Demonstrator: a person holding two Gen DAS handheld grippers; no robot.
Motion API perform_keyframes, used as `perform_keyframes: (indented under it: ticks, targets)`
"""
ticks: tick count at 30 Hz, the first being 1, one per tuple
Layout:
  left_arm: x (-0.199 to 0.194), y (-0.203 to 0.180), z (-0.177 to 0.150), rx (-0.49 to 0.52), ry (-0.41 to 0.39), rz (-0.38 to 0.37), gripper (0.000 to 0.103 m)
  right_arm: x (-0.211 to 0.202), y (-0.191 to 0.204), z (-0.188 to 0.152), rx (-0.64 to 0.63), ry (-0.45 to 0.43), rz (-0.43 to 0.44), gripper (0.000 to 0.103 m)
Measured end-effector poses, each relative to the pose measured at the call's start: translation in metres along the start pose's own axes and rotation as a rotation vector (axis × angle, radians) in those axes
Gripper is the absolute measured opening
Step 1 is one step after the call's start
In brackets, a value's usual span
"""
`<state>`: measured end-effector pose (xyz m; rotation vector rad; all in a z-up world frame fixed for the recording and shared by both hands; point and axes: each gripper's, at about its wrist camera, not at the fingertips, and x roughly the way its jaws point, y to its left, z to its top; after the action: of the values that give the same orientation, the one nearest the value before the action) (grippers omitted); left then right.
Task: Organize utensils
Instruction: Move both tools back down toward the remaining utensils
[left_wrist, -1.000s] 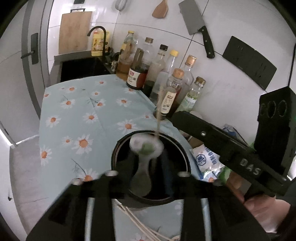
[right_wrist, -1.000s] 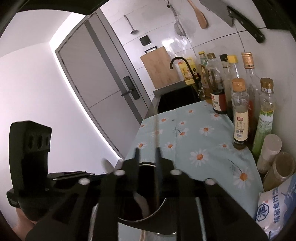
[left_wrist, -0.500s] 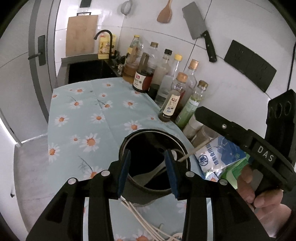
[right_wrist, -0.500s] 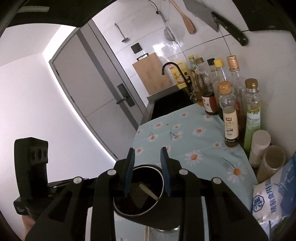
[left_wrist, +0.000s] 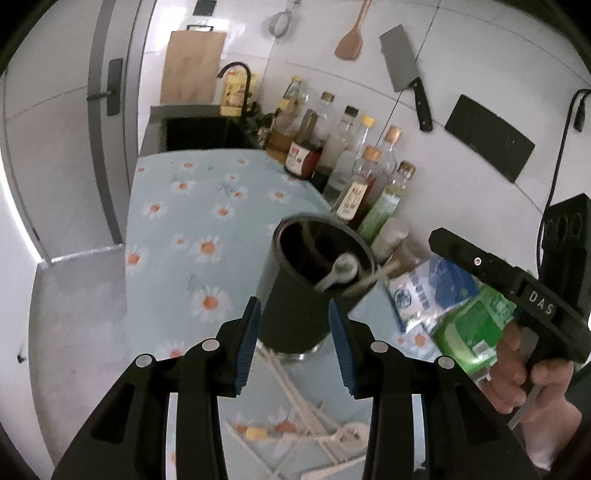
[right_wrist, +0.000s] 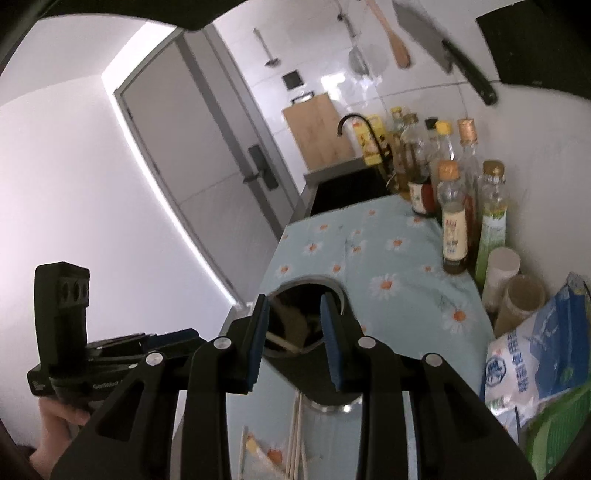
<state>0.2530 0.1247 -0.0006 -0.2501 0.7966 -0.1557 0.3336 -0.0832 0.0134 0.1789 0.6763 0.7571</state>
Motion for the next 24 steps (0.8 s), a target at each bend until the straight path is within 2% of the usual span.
perform_keyframes:
  ticks: [12, 14, 18, 24]
  targets:
    - [-0.007, 0.020, -0.066, -0.104, 0.094, 0.005, 0.037, 0.005, 0.002, -0.054, -0.033, 0.192, -0.002, 0.031]
    - [-0.007, 0.021, -0.079, -0.124, 0.108, 0.003, 0.037, 0.007, 0.004, -0.063, -0.075, 0.243, -0.005, 0.031]
    - [-0.007, 0.020, -0.097, -0.177, 0.140, 0.018, 0.037, 0.016, 0.005, -0.083, -0.150, 0.397, -0.013, 0.031]
    - [-0.018, 0.015, -0.128, -0.258, 0.150, 0.025, 0.037, 0.024, 0.022, -0.114, -0.356, 0.599, 0.049, 0.030]
